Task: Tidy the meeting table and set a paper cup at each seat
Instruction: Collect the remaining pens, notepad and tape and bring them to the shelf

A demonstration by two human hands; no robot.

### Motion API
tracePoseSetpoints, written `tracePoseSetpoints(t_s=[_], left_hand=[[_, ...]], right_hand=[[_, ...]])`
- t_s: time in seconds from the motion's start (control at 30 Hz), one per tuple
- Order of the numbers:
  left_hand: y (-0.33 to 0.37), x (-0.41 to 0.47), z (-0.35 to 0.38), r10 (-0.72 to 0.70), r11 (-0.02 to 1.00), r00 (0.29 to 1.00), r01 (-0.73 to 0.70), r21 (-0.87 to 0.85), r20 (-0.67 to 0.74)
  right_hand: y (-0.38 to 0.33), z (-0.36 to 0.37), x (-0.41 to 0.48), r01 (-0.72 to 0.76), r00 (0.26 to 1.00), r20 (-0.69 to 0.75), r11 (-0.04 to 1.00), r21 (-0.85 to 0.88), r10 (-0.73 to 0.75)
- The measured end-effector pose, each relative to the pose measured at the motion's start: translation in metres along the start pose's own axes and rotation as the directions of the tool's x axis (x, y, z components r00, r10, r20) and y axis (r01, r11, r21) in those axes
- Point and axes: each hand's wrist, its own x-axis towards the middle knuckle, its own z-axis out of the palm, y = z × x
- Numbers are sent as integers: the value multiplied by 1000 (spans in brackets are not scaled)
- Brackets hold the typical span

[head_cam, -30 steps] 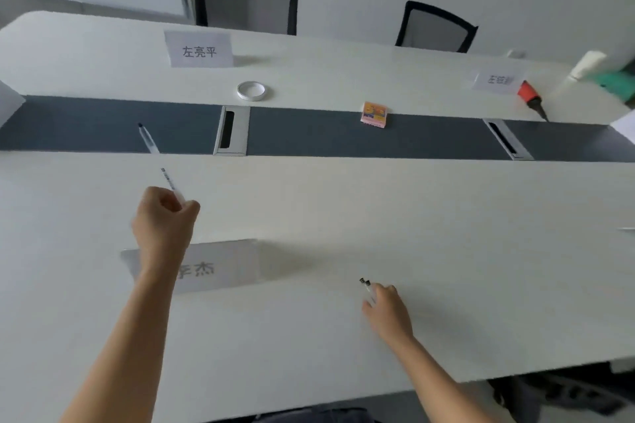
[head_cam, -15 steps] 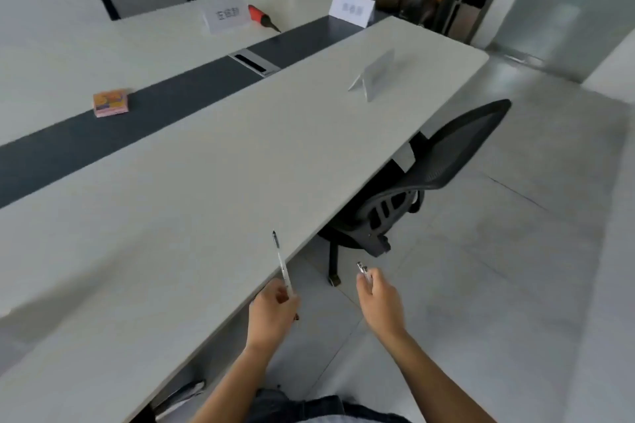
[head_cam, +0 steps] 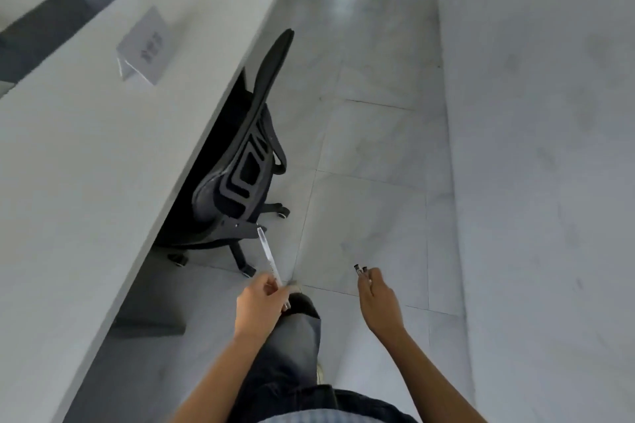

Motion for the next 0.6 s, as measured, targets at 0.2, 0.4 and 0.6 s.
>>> tracePoseSetpoints(t_s=[0.2,0.4,0.6], left_hand=[[65,77,51,68,989,990,-83,121,124],[161,174,84,139,987,980,-149,56,146],[238,235,127,201,971,951,-225,77,236]], right_hand=[[4,-49,74,-92,994,-59,994,58,95],[-29,-110,173,-94,987,-123,994,60,100],[-48,-154,238,-162,967,-196,987,26,164]])
